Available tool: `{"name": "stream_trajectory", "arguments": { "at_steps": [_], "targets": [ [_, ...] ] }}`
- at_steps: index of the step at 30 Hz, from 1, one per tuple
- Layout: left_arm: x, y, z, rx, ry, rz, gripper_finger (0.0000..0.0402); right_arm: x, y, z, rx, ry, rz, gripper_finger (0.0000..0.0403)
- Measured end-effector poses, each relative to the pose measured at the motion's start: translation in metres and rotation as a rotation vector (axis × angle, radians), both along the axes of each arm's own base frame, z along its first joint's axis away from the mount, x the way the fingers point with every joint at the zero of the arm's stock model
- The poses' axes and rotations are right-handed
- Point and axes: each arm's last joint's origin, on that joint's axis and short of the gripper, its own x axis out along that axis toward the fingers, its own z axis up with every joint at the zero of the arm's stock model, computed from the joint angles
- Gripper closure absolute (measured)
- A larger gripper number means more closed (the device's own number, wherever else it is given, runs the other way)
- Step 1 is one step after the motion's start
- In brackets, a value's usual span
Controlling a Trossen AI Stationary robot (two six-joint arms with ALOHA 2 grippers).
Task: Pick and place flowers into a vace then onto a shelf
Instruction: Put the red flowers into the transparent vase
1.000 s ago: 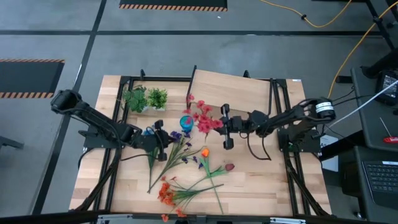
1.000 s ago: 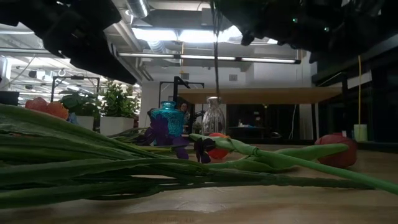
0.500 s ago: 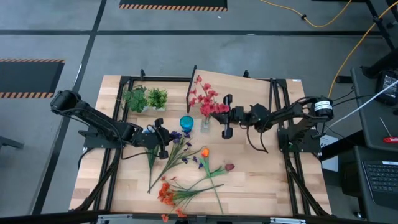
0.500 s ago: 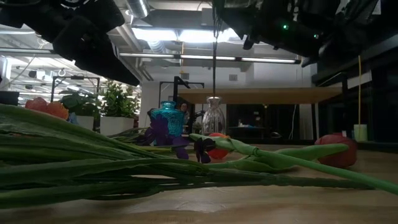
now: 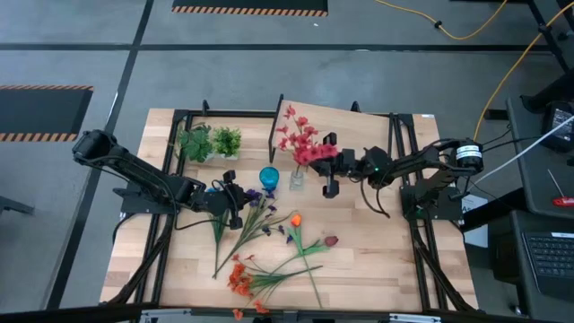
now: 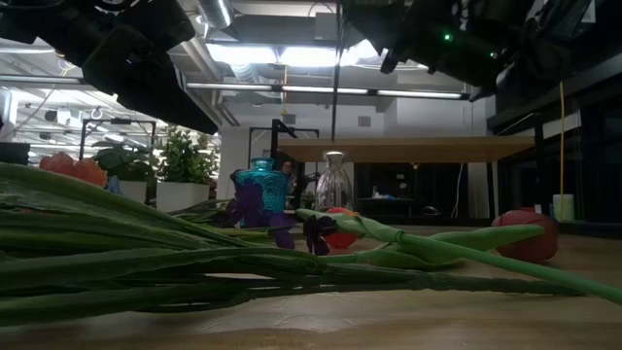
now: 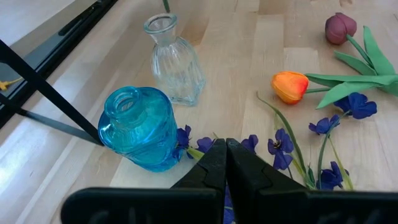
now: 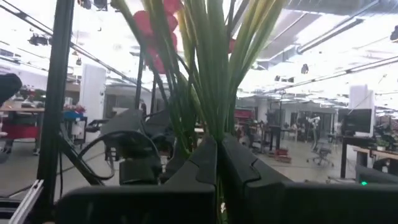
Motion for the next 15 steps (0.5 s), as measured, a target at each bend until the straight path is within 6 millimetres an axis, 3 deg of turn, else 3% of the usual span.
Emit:
{"name": "stream_trajectory", "arguments": {
  "at_steps": [15],
  "targets": [
    [0.000,0.000,0.000,0.000,0.000,0.000,0.0398,0.004,-0.007,-0.012,-0.002,0.127,-0.033,0.0402]
  ]
}}
